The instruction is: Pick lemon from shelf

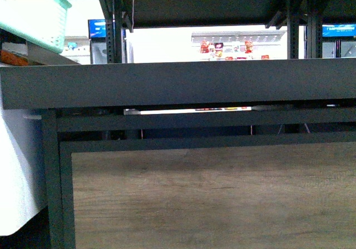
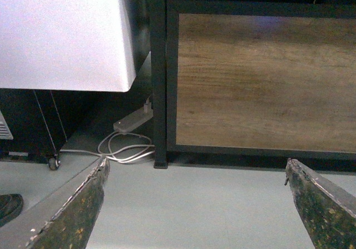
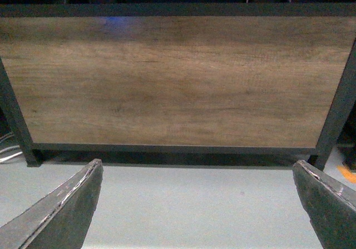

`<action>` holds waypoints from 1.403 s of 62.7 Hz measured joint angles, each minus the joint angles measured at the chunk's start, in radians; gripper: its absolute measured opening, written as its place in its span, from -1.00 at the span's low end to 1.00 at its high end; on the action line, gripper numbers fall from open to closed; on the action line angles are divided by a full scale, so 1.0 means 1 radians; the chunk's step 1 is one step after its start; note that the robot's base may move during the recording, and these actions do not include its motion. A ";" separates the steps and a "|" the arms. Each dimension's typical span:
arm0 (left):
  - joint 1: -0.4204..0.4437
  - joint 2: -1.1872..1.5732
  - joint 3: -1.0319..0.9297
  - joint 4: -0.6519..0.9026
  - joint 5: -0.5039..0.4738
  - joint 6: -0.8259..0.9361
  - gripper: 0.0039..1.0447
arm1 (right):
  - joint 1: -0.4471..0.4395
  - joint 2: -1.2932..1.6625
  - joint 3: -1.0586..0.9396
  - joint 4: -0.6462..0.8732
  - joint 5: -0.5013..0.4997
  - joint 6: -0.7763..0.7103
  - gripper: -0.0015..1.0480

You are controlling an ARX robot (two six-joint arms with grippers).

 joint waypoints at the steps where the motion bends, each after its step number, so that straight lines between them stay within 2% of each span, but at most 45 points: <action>1: 0.000 0.000 0.000 0.000 0.000 0.000 0.86 | 0.000 0.000 0.000 0.000 0.000 0.000 0.95; 88: 0.000 0.000 0.000 0.000 0.000 0.000 0.86 | 0.000 0.001 0.000 0.000 0.000 0.000 0.95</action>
